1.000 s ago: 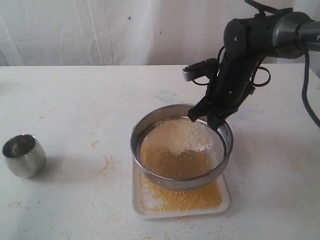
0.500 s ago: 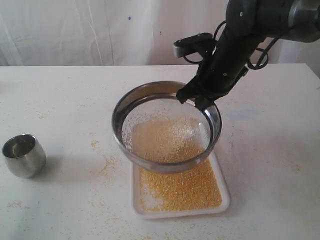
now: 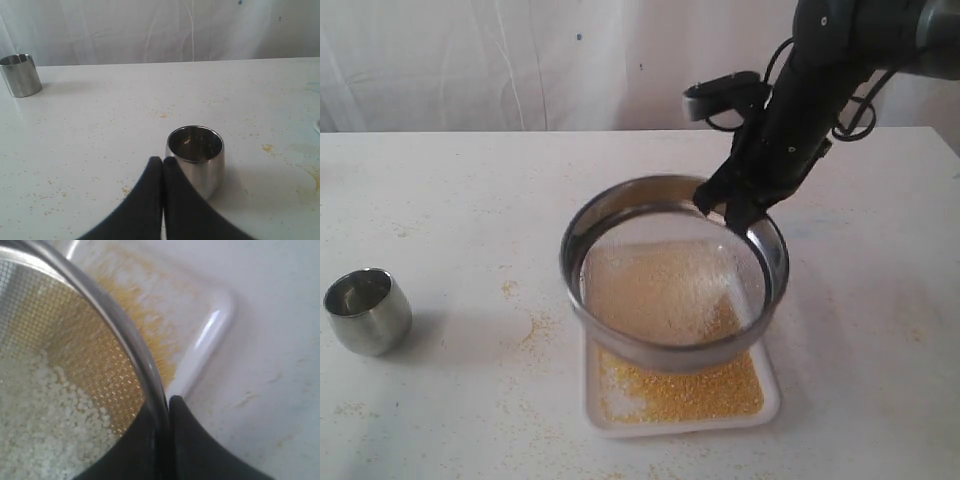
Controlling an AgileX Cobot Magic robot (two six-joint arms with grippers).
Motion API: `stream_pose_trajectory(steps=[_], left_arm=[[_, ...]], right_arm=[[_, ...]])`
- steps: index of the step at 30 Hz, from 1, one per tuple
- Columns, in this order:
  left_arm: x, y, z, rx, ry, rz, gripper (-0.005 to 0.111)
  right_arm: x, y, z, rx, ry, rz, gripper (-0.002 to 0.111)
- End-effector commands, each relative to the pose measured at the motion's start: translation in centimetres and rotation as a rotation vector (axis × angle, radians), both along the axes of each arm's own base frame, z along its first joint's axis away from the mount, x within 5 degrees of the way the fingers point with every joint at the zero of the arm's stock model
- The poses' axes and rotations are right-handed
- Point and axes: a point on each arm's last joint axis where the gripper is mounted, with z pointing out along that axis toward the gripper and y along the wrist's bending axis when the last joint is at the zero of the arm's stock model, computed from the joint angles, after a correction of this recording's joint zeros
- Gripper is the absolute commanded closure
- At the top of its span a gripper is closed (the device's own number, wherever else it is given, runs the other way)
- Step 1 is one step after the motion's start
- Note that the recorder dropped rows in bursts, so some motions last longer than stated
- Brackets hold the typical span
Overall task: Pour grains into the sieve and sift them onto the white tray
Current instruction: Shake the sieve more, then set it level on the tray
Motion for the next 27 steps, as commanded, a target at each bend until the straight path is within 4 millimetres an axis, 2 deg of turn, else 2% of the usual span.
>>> stream_pose_trajectory(steps=[1, 3, 4, 5, 6, 8, 9, 10, 11, 12, 14, 15, 16, 17, 18, 19, 20, 22, 23, 25, 26, 27], left_arm=[[0.0, 0.0, -0.1, -0.008, 0.0, 0.0, 0.107], [0.0, 0.0, -0.1, -0.008, 0.0, 0.0, 0.107], [0.0, 0.0, -0.1, -0.008, 0.0, 0.0, 0.107], [0.0, 0.0, -0.1, -0.008, 0.0, 0.0, 0.107], [0.0, 0.0, -0.1, -0.008, 0.0, 0.0, 0.107], [0.0, 0.0, -0.1, -0.008, 0.0, 0.0, 0.107], [0.0, 0.0, -0.1, -0.008, 0.0, 0.0, 0.107], [0.0, 0.0, -0.1, -0.008, 0.0, 0.0, 0.107], [0.0, 0.0, -0.1, -0.008, 0.0, 0.0, 0.107], [0.0, 0.0, -0.1, -0.008, 0.0, 0.0, 0.107], [0.0, 0.0, -0.1, -0.008, 0.0, 0.0, 0.107], [0.0, 0.0, -0.1, -0.008, 0.0, 0.0, 0.107], [0.0, 0.0, -0.1, -0.008, 0.0, 0.0, 0.107], [0.0, 0.0, -0.1, -0.008, 0.0, 0.0, 0.107], [0.0, 0.0, -0.1, -0.008, 0.0, 0.0, 0.107], [0.0, 0.0, -0.1, -0.008, 0.0, 0.0, 0.107], [0.0, 0.0, -0.1, -0.008, 0.0, 0.0, 0.107], [0.0, 0.0, -0.1, -0.008, 0.0, 0.0, 0.107], [0.0, 0.0, -0.1, -0.008, 0.0, 0.0, 0.107], [0.0, 0.0, -0.1, -0.008, 0.0, 0.0, 0.107], [0.0, 0.0, -0.1, -0.008, 0.0, 0.0, 0.107], [0.0, 0.0, -0.1, -0.008, 0.0, 0.0, 0.107]], right_arm=[[0.0, 0.1, 0.7, 0.023, -0.025, -0.034, 0.108], [0.6, -0.4, 0.8, 0.036, -0.05, -0.218, 0.108], [0.1, 0.2, 0.7, 0.047, -0.016, -0.129, 0.108], [-0.9, 0.8, 0.7, 0.056, 0.039, 0.074, 0.108], [-1.0, 0.9, 0.7, 0.056, 0.034, 0.117, 0.108], [0.5, 0.0, 0.8, 0.031, -0.059, -0.123, 0.108], [0.6, -0.3, 0.8, 0.047, -0.046, -0.232, 0.108], [-0.6, 0.8, 0.7, 0.077, 0.023, 0.016, 0.108], [-1.4, 1.3, 0.8, 0.101, 0.062, 0.15, 0.108], [-1.1, 1.3, 0.8, 0.087, 0.032, 0.13, 0.108], [0.8, -0.5, 0.8, 0.035, -0.064, -0.225, 0.108], [0.7, -0.4, 0.8, 0.036, -0.05, -0.224, 0.108], [-0.6, 0.6, 0.7, 0.066, 0.027, 0.012, 0.108], [-1.3, 1.1, 0.8, 0.097, 0.068, 0.134, 0.108], [-1.3, 1.1, 0.8, 0.099, 0.063, 0.141, 0.108], [-0.7, 0.7, 0.7, 0.071, 0.024, 0.074, 0.108], [0.1, 0.0, 0.7, 0.05, -0.022, -0.064, 0.108], [0.6, -0.7, 0.7, 0.023, -0.04, -0.204, 0.108], [0.3, -0.6, 0.7, 0.022, -0.018, -0.151, 0.108], [-0.8, 0.1, 0.6, 0.03, 0.049, 0.087, 0.108], [-1.1, 0.3, 0.5, 0.034, 0.059, 0.147, 0.108], [-0.9, 0.3, 0.6, 0.033, 0.039, 0.11, 0.108]])
